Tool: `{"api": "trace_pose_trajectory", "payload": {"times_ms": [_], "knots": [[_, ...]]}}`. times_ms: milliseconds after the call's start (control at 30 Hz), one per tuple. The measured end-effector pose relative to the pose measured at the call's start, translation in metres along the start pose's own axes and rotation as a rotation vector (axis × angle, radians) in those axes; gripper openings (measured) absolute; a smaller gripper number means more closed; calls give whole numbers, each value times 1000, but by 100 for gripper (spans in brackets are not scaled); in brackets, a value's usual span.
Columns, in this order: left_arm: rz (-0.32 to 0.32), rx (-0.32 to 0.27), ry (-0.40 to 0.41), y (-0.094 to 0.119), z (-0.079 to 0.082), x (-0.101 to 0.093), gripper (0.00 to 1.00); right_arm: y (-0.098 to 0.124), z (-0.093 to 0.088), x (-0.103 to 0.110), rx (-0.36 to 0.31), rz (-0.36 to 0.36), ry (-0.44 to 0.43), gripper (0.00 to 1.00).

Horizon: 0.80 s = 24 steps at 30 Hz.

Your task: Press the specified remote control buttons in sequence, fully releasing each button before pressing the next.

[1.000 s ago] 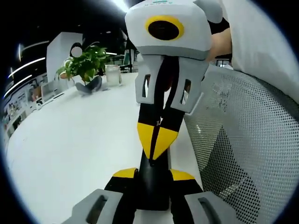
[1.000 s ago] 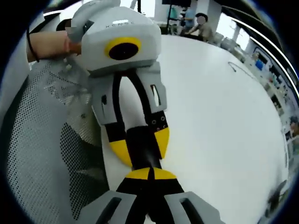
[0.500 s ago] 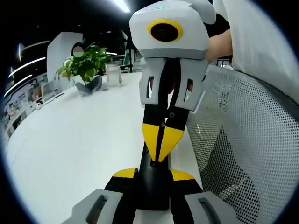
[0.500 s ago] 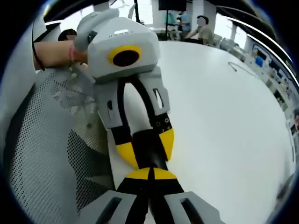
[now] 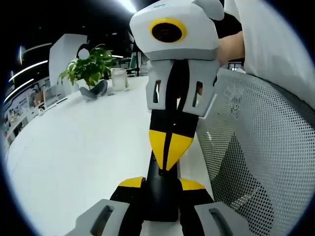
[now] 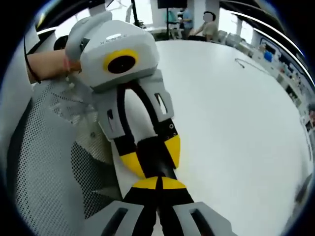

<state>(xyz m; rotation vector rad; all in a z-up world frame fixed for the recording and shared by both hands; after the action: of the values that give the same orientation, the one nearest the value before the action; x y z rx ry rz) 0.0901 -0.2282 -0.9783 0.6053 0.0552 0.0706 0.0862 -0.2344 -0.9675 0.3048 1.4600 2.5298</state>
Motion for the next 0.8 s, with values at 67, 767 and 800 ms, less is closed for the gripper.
{"api": "trace_pose_trajectory", "payload": {"times_ms": [67, 767, 800], "knots": [[0, 0, 0, 0, 0, 0, 25, 1, -1, -2, 7, -1, 2, 0], [0, -1, 0, 0, 0, -1, 25, -2, -2, 0, 30, -11, 68, 0], [0, -1, 1, 0, 0, -1, 25, -2, -2, -1, 33, -12, 63, 0]]}}
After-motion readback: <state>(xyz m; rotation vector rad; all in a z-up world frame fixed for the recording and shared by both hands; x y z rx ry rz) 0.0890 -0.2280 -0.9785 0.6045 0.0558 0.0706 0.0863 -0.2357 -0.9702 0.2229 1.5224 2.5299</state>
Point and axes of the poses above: the point that each gripper's makers call its tool centre point, and the gripper's own axes: y roughly backward along the fingers, x roughly to its left, z roughly out of its top, the point moved 1 cm from there along y, roughly backward along the fingers, and after that the axes turned 1 degree about x, right-handed, at the moved point
